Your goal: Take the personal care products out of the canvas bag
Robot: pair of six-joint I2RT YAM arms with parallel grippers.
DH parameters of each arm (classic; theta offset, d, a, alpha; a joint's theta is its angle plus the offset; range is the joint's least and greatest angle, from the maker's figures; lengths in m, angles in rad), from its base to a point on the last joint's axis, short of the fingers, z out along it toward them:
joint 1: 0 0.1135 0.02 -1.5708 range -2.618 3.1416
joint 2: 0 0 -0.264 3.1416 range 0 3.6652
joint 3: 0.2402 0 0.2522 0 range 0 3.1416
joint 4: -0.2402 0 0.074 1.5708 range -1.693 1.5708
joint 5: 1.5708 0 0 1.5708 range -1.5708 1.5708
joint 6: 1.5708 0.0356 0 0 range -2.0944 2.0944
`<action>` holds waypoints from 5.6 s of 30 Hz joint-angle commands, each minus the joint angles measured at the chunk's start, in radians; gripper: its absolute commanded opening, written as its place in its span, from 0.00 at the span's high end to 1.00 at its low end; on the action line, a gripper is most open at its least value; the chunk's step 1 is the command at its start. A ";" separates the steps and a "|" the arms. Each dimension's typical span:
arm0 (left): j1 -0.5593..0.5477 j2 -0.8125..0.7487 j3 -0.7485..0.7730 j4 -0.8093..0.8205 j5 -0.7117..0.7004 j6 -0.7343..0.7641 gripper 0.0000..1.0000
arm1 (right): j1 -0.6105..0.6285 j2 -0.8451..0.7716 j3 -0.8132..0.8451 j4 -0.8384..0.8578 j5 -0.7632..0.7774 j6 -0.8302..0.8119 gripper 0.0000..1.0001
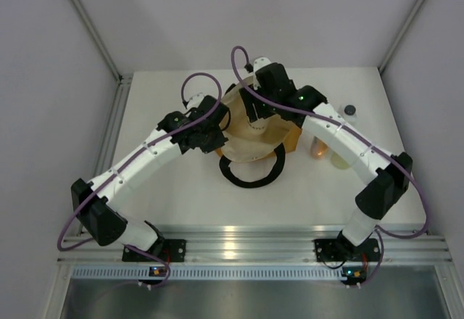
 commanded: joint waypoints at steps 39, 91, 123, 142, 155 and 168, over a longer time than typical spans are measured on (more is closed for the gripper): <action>-0.003 -0.057 0.180 0.010 -0.093 0.132 0.02 | 0.037 -0.553 0.093 -0.436 0.211 0.117 1.00; 0.342 -0.240 0.194 -0.021 -0.268 0.458 0.02 | -0.131 -0.864 -1.052 0.200 0.234 0.317 0.17; 0.419 -0.493 -0.155 -0.127 -0.340 0.454 0.02 | -0.533 -0.918 -0.360 -0.383 0.131 -0.053 0.00; 0.405 -0.609 -0.061 -0.128 -0.357 0.551 0.02 | -0.533 -1.087 -0.389 -0.499 0.116 -0.016 0.01; 0.407 -0.686 -0.092 -0.125 -0.374 0.586 0.02 | -0.533 -1.102 -0.439 -0.458 0.103 0.000 0.00; 0.407 -0.657 -0.067 -0.099 -0.370 0.560 0.02 | -0.533 -1.108 -0.422 -0.433 0.116 -0.012 0.00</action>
